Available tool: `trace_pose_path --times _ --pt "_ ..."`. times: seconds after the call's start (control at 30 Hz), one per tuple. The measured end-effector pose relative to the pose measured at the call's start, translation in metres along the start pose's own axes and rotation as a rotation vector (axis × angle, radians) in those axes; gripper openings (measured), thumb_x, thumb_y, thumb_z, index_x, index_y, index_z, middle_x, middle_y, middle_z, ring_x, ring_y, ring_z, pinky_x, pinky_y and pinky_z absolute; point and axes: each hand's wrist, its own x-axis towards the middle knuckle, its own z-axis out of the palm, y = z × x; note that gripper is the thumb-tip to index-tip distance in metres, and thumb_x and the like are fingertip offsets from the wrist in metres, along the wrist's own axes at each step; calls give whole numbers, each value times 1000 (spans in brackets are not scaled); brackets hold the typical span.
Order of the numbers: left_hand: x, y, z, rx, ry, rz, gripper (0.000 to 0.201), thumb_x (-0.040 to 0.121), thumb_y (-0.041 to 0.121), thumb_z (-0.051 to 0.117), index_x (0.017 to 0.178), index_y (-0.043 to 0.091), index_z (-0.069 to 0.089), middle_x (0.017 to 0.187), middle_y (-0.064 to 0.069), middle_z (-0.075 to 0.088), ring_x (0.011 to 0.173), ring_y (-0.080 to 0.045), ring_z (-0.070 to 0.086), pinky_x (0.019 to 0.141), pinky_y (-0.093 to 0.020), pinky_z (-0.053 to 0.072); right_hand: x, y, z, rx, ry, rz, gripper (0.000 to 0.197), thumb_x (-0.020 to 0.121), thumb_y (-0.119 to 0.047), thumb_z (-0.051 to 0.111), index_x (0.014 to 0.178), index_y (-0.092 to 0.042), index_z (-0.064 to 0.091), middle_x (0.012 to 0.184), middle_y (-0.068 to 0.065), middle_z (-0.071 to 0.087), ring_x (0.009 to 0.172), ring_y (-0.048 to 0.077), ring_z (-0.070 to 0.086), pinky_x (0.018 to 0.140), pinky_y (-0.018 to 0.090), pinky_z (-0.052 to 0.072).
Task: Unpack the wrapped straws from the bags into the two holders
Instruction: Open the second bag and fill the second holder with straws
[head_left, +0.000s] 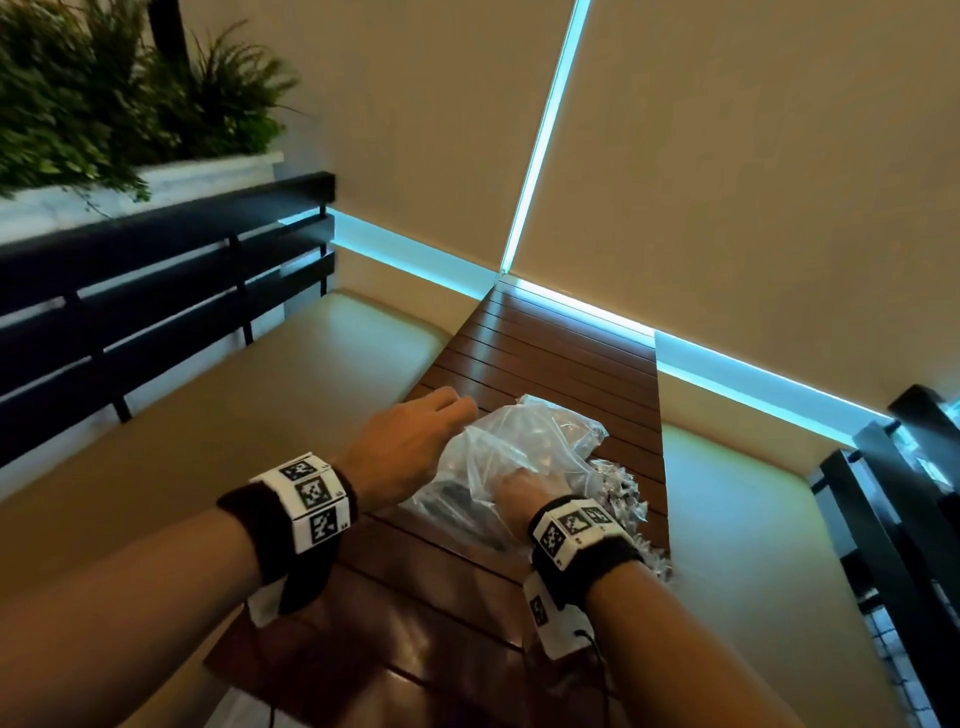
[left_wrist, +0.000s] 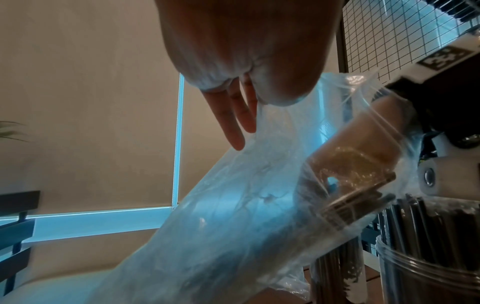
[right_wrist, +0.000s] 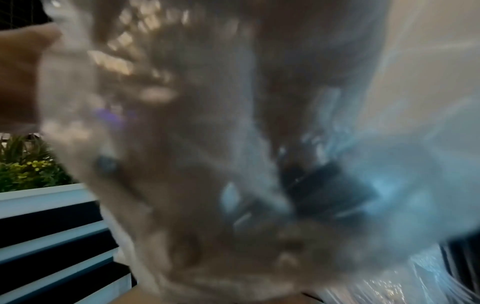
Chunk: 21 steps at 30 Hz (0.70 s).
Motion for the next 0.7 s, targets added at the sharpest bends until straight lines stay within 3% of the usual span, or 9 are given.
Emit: trace_pose_path --times 0.1,0.23,0.37,0.47,0.6,0.7 --pt "-4 1 -5 -15 0 -3 29 92 2 59 104 26 47 98 6 53 66 -16 47 51 -30 42 4 2 1 52 -72 -2 35 103 -30 41 125 -10 60 129 12 61 118 31 59 105 47 45" --pt "-8 -3 -4 17 -3 -31 32 91 2 56 100 29 42 94 7 51 64 -18 50 52 -38 50 8 1 6 57 -23 -19 28 99 -30 47 112 -11 64 114 12 67 100 32 64 88 41 54" --pt "-8 -5 3 63 -49 -100 28 91 1 51 101 26 43 96 5 49 65 -21 51 53 -37 49 -7 -3 -15 52 52 -74 18 98 -16 49 107 -9 63 96 10 61 89 28 62 71 31 43" --pt "-8 -5 13 90 -84 -171 30 88 -4 48 101 23 43 94 3 45 66 -23 50 51 -33 39 -26 -2 -44 22 35 -82 10 99 -20 50 98 -15 59 88 5 58 80 24 57 71 34 50" --pt "-2 -17 34 -3 -33 -328 36 82 -6 50 85 26 34 79 3 41 66 -25 48 53 -36 41 -55 20 -75 61 -18 -50 22 102 -26 47 106 -9 61 92 4 56 82 21 54 68 29 40" --pt "1 -32 54 -35 -104 -423 33 79 11 59 80 29 32 75 2 50 65 -26 54 55 -38 47 -80 51 -93 82 -28 -7 26 103 -31 46 108 -11 61 95 2 55 87 21 53 74 28 38"
